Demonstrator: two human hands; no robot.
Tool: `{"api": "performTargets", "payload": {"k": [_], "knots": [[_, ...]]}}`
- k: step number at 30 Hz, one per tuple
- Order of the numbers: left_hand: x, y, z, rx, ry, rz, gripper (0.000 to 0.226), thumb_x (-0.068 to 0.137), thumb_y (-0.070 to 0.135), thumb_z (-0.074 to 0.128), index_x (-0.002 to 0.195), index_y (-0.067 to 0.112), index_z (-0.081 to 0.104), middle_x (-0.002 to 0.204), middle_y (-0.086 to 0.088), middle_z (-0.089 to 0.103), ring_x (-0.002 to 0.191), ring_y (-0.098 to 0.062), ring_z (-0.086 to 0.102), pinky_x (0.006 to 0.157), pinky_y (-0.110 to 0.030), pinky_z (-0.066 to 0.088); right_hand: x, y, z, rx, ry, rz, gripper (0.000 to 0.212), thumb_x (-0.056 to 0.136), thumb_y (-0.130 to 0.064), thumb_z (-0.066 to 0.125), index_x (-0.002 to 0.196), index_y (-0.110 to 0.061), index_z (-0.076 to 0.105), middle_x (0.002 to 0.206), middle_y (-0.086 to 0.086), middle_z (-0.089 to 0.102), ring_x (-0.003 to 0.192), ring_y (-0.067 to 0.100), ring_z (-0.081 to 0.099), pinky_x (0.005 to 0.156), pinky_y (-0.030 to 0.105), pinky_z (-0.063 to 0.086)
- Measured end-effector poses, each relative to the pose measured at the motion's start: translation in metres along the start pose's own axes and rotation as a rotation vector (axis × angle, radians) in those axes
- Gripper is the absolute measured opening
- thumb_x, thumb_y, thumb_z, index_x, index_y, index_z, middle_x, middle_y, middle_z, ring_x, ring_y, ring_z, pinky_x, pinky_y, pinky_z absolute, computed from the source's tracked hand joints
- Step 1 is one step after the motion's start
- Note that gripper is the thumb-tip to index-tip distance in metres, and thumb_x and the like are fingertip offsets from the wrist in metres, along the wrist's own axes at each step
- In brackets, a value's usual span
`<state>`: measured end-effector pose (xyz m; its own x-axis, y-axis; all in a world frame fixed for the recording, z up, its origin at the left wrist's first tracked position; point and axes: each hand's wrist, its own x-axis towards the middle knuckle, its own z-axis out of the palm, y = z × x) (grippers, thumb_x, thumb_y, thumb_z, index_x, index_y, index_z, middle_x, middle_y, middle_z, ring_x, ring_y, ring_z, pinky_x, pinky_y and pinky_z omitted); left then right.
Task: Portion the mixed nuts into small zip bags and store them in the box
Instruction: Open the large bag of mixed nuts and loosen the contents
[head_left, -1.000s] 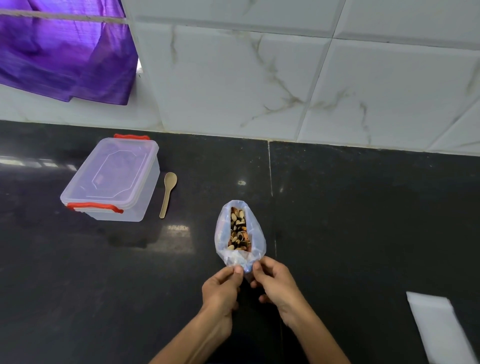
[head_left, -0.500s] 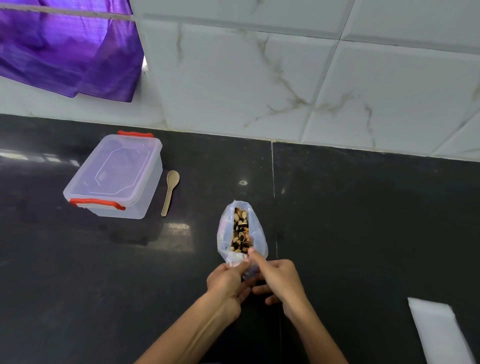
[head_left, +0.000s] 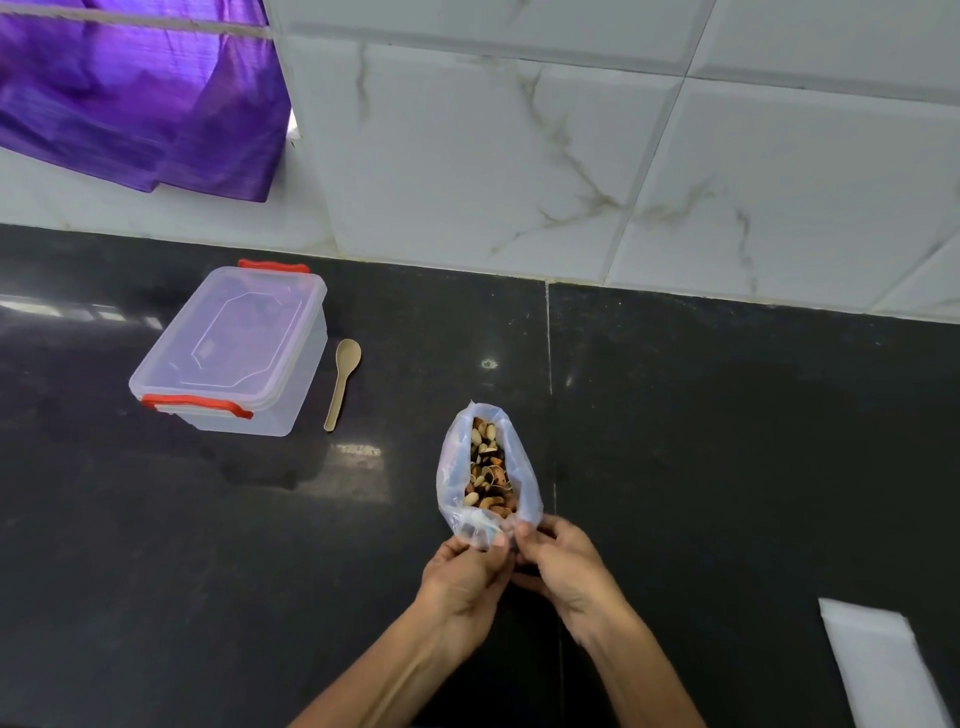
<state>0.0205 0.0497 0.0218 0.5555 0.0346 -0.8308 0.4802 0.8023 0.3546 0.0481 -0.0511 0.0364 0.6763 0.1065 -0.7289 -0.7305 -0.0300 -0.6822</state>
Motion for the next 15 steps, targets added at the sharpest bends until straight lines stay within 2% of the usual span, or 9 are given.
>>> {"api": "performTargets", "payload": {"k": [2,3,5,7,9,12,15], "knots": [[0.0,0.002,-0.002,0.057,0.046,-0.003,0.046,0.08,-0.023,0.054,0.118,0.002,0.052,0.107,-0.027,0.063,0.091,-0.033,0.064,0.061,-0.037,0.06,0.0,-0.002,-0.004,-0.101,0.021,-0.026,0.028,0.095,-0.012,0.053,0.119,-0.018,0.039,0.098,0.002,0.067,0.086,0.014,0.064,0.073,0.028,0.054],[-0.002,0.004,-0.003,0.121,0.076,0.004,0.052,0.078,-0.025,0.053,0.12,0.005,0.049,0.108,-0.025,0.062,0.094,-0.034,0.063,0.065,-0.04,0.058,0.0,-0.003,-0.007,-0.204,0.036,-0.047,0.028,0.096,-0.015,0.052,0.119,-0.022,0.038,0.1,0.001,0.064,0.085,0.011,0.062,0.073,0.026,0.054],[-0.005,0.011,-0.006,0.316,0.135,0.047,0.056,0.077,-0.025,0.053,0.119,0.012,0.043,0.105,-0.018,0.061,0.097,-0.031,0.061,0.07,-0.04,0.055,0.002,-0.003,-0.012,-0.41,0.096,-0.109,0.02,0.096,-0.024,0.052,0.113,-0.027,0.044,0.108,-0.001,0.057,0.09,0.009,0.059,0.077,0.026,0.052],[-0.006,0.02,-0.011,0.492,0.166,0.103,0.057,0.078,-0.015,0.057,0.124,0.015,0.041,0.107,-0.013,0.059,0.098,-0.025,0.059,0.066,-0.037,0.052,0.003,-0.004,-0.016,-0.484,0.158,-0.161,0.016,0.095,-0.032,0.052,0.11,-0.027,0.048,0.111,-0.003,0.054,0.095,0.009,0.057,0.074,0.023,0.049],[-0.006,0.029,-0.014,0.601,0.161,0.168,0.051,0.082,0.006,0.062,0.127,0.015,0.04,0.106,-0.009,0.056,0.095,-0.021,0.056,0.071,-0.036,0.05,0.005,-0.009,-0.018,-0.477,0.177,-0.18,0.025,0.094,-0.039,0.051,0.114,-0.023,0.049,0.104,-0.005,0.057,0.093,0.008,0.058,0.065,0.019,0.044],[-0.006,0.04,-0.01,0.694,0.11,0.266,0.031,0.089,0.035,0.06,0.112,0.016,0.05,0.102,-0.006,0.059,0.095,-0.021,0.059,0.084,-0.04,0.05,0.012,-0.018,-0.015,-0.541,0.174,-0.21,0.036,0.089,-0.051,0.054,0.109,-0.02,0.054,0.099,-0.007,0.059,0.088,0.005,0.057,0.066,0.018,0.044],[-0.001,0.043,-0.006,0.759,0.075,0.364,0.019,0.095,0.026,0.056,0.103,0.01,0.061,0.095,-0.009,0.068,0.093,-0.024,0.066,0.083,-0.039,0.053,0.019,-0.023,-0.007,-0.681,0.155,-0.273,0.035,0.09,-0.047,0.056,0.106,-0.017,0.061,0.096,-0.006,0.063,0.083,0.002,0.057,0.063,0.016,0.044]]}}
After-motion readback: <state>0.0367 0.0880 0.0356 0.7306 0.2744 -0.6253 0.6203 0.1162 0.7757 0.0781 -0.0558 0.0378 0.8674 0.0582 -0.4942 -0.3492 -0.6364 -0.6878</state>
